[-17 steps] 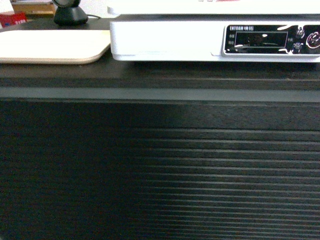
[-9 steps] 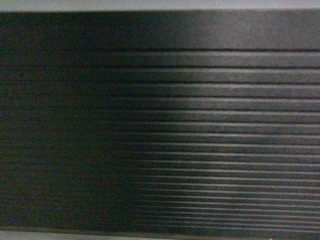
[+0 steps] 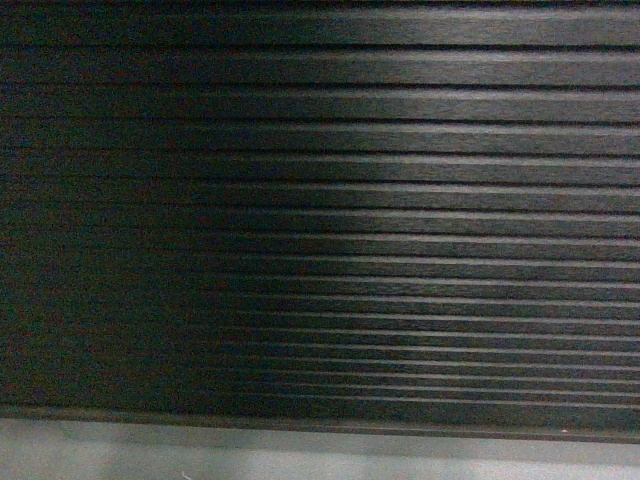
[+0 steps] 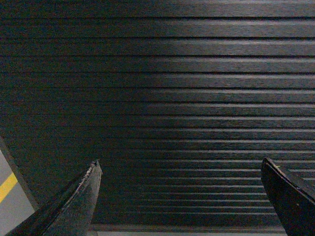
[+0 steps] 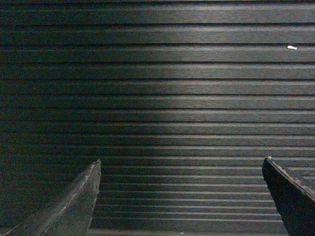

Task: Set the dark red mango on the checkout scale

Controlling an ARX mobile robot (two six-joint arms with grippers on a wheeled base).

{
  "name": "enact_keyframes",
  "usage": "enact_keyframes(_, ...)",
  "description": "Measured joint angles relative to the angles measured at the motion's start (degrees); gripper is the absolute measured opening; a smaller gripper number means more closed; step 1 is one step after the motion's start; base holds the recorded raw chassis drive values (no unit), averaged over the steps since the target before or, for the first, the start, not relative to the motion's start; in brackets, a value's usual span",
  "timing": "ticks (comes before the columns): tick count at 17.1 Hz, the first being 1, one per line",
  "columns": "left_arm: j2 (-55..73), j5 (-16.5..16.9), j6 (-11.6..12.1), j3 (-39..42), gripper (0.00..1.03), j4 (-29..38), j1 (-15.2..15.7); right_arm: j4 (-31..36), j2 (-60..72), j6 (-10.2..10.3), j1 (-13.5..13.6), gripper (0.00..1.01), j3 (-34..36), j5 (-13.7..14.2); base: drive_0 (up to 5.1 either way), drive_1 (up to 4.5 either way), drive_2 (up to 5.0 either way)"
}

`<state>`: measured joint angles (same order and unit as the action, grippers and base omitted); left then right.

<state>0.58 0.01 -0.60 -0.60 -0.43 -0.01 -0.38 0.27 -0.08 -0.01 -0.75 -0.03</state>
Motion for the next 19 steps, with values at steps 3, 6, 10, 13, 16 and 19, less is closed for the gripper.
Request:
enact_keyframes(3, -0.02, -0.02, 0.0, 0.0, 0.98, 0.04, 0.0, 0.07, 0.0, 0.04, 0.0, 0.98, 0.0, 0.02, 0.0, 0.0, 0.0)
enact_keyframes(6, -0.02, -0.02, 0.0, 0.0, 0.98, 0.09, 0.0, 0.09, 0.0, 0.04, 0.0, 0.98, 0.0, 0.02, 0.0, 0.0, 0.0)
enact_keyframes(10, -0.02, -0.02, 0.0, 0.0, 0.98, 0.09, 0.0, 0.09, 0.0, 0.04, 0.0, 0.98, 0.0, 0.02, 0.0, 0.0, 0.0)
enact_keyframes(13, 0.0, -0.02, 0.0, 0.0, 0.98, 0.07, 0.0, 0.09, 0.0, 0.04, 0.0, 0.98, 0.0, 0.02, 0.0, 0.0, 0.0)
enact_keyframes(16, 0.0, -0.02, 0.0, 0.0, 0.98, 0.09, 0.0, 0.09, 0.0, 0.04, 0.0, 0.98, 0.0, 0.02, 0.0, 0.0, 0.0)
enact_keyframes(19, -0.02, -0.02, 0.0, 0.0, 0.98, 0.07, 0.0, 0.09, 0.0, 0.04, 0.0, 0.98, 0.0, 0.02, 0.0, 0.0, 0.0)
